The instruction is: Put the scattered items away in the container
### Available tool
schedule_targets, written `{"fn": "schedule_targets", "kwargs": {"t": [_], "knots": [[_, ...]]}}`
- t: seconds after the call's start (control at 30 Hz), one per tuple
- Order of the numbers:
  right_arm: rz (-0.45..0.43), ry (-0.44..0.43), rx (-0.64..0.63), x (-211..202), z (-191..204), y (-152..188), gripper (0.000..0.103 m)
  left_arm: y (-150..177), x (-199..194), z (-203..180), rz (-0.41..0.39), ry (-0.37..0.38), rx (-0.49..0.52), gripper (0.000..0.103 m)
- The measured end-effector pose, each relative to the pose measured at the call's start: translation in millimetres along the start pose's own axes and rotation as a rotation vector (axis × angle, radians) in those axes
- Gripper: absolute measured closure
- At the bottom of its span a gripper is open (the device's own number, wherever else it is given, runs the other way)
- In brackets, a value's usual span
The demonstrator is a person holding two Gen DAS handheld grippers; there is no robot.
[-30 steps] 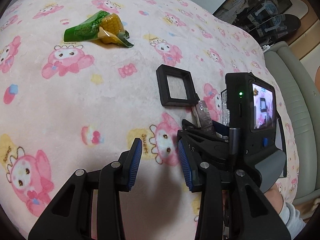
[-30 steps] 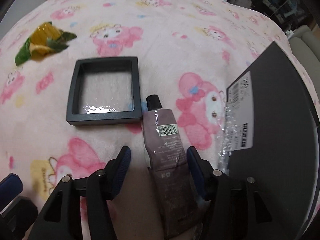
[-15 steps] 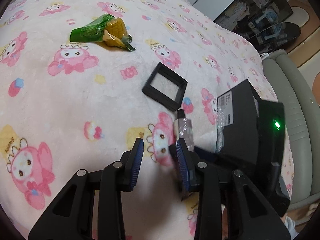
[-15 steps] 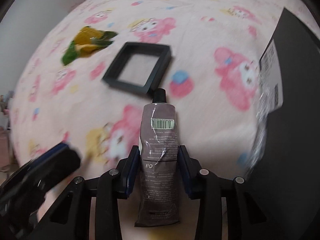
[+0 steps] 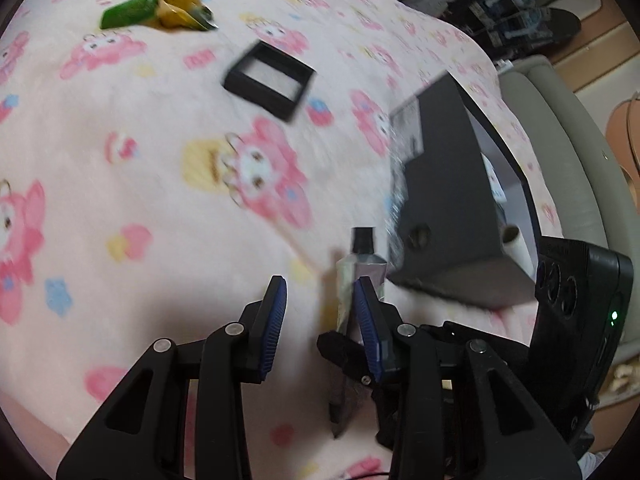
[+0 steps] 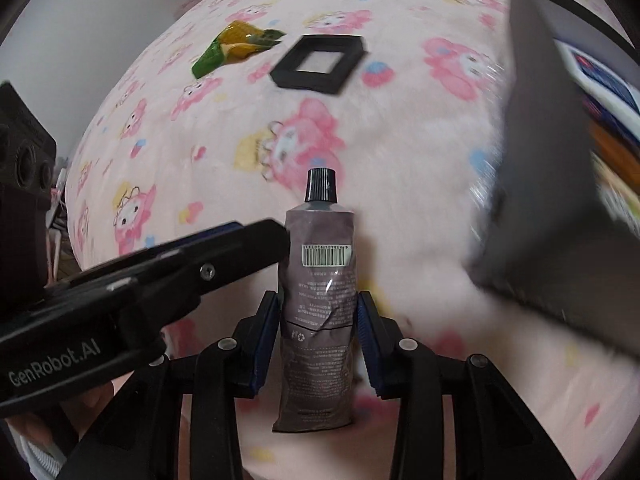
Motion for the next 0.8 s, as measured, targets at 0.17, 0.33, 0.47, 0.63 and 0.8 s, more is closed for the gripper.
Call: {"fn": "schedule_targets", "kwargs": {"t": [0.17, 0.33, 0.47, 0.63, 0.8], "knots": [[-0.051, 0.007, 0.037, -22.6, -15.8, 13.5, 0.069, 18.2, -2.4, -9.9, 0.032, 0.025, 0.014, 0.068], [-0.113, 0.048, 0.019, -40.9, -19.1, 11.7, 0.069, 33.0, -0.4, -11.3, 0.066, 0.071, -0.009, 0.067], [-0.068, 0.026, 0.029, -29.0, -24.0, 12.2, 0.069, 44.9, 4.9, -11.0, 0.092, 0.054, -0.016, 0.070], [0.021, 0.025, 0.062, -3.4, -29.8, 23.2, 0.069, 58.3, 14.1, -2.0, 0.130, 0.020, -0.052, 0.070], [0.008, 0.053, 0.111, -8.2, -41.4, 28.2, 0.069, 73.7, 26.7, -4.2, 0.168, 0.018, -0.045, 0.065]]}}
Point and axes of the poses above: each gripper's, at about its wrist camera, not at the fingertips, and x roughly the way its jaws point, z to its left, y to its underside, the point moved 2 cm from there along x, roughly the way its jaws point, and after that the axes turned 5 degrees about -x, right-handed, at the moved point
